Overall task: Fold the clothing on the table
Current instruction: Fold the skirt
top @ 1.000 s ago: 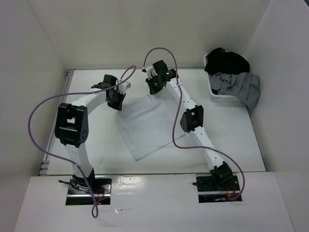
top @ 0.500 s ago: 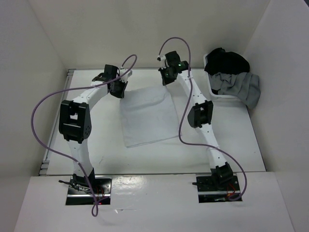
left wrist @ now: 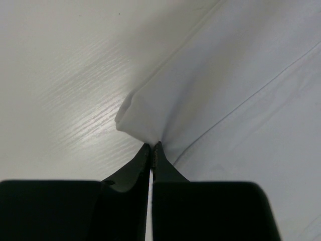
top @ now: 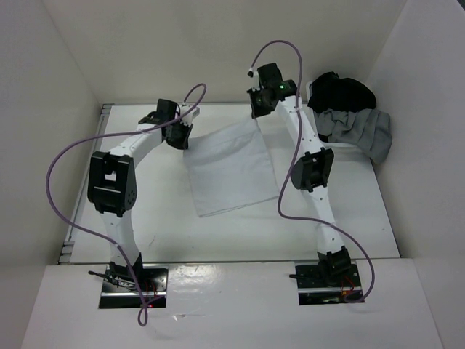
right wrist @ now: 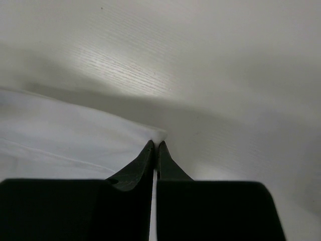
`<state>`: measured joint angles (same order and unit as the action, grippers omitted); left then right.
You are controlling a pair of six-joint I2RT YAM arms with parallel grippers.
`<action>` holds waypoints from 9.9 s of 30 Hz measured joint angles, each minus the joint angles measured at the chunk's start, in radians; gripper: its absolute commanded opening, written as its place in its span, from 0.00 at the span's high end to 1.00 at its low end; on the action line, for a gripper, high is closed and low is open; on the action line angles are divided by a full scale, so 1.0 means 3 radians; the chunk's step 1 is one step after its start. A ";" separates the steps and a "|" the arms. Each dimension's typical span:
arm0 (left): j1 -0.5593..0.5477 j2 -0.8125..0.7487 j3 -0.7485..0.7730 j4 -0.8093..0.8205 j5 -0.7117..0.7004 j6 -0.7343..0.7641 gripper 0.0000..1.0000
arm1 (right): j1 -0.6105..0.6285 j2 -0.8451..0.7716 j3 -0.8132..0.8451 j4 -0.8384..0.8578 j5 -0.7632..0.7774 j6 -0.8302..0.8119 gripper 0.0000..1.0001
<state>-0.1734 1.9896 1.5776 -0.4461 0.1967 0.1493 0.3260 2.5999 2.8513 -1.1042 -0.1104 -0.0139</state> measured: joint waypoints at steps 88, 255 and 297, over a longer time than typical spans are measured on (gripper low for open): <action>-0.1005 -0.2389 -0.1667 -0.1124 0.0647 0.1611 0.77 | -0.0164 -0.3374 -0.5609 0.1798 -0.0730 -0.2290 0.62; 0.1227 -0.2926 -0.1924 -0.0383 -0.0486 -0.0422 0.00 | 0.0615 -0.1320 -0.3713 0.2008 -0.0493 -0.1333 1.00; 0.0645 -0.2749 -0.1975 -0.0354 -0.0111 0.0491 0.00 | 0.1072 -0.3483 -0.5620 0.1807 0.0141 -0.1757 0.21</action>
<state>0.0200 1.1648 0.9852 -0.5522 0.1635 0.2966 0.6476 1.5551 1.1652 -0.5621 -0.0681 -0.5411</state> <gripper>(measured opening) 1.001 0.790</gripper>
